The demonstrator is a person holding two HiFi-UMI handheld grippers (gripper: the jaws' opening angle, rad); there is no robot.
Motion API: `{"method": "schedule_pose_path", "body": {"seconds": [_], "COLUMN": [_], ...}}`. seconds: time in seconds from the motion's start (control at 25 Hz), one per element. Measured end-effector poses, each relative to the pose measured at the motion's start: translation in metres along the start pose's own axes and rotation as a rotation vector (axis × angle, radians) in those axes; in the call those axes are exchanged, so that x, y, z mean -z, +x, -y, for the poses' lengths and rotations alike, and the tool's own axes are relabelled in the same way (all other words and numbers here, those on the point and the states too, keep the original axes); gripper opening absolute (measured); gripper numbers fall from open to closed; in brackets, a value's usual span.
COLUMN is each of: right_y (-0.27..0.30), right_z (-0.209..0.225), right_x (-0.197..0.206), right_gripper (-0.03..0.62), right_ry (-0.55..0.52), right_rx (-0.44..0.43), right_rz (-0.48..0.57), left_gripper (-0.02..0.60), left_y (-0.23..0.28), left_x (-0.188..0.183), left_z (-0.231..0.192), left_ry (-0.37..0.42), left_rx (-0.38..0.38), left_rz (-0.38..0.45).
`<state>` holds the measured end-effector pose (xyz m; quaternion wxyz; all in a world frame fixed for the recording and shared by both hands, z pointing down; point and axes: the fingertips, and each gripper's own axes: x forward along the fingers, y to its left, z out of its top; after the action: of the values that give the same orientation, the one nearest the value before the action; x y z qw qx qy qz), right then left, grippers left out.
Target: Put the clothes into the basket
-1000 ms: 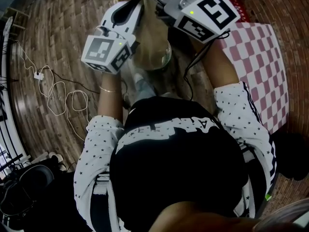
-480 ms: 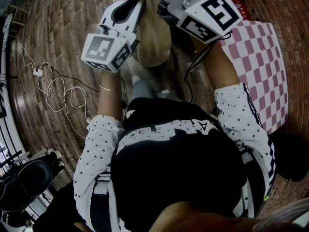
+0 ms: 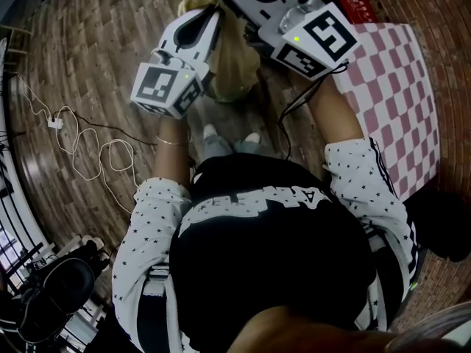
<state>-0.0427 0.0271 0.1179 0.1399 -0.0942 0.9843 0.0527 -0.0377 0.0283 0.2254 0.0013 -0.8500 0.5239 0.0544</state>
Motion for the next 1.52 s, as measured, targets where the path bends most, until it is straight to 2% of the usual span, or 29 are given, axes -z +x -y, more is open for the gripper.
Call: {"method": "schedule_pose_path", "body": {"seconds": [0.2, 0.36, 0.56, 0.88, 1.12, 1.52], "right_y": [0.0, -0.004, -0.009, -0.013, -0.021, -0.032], "right_z": [0.013, 0.017, 0.022, 0.025, 0.029, 0.028], "right_x": [0.032, 0.051, 0.077, 0.135, 0.163, 0.187], "right_gripper": [0.03, 0.03, 0.031, 0.029, 0.031, 0.03], "right_ry": [0.026, 0.05, 0.073, 0.116, 0.139, 0.15], "right_rx": [0.042, 0.074, 0.097, 0.127, 0.151, 0.174], "right_rz": [-0.056, -0.082, -0.119, -0.196, -0.237, -0.258], "left_gripper": [0.026, 0.026, 0.026, 0.026, 0.026, 0.026], "left_y": [0.006, 0.004, 0.006, -0.002, -0.007, -0.011], "left_x": [0.023, 0.039, 0.063, 0.103, 0.119, 0.128], "left_z": [-0.013, -0.021, -0.027, -0.043, -0.048, -0.055], "left_ry": [0.016, -0.009, 0.021, -0.012, -0.023, -0.015], "left_rx": [0.017, 0.015, 0.037, 0.03, 0.02, 0.004], "left_rz": [-0.046, -0.067, -0.108, -0.153, -0.173, -0.196]}}
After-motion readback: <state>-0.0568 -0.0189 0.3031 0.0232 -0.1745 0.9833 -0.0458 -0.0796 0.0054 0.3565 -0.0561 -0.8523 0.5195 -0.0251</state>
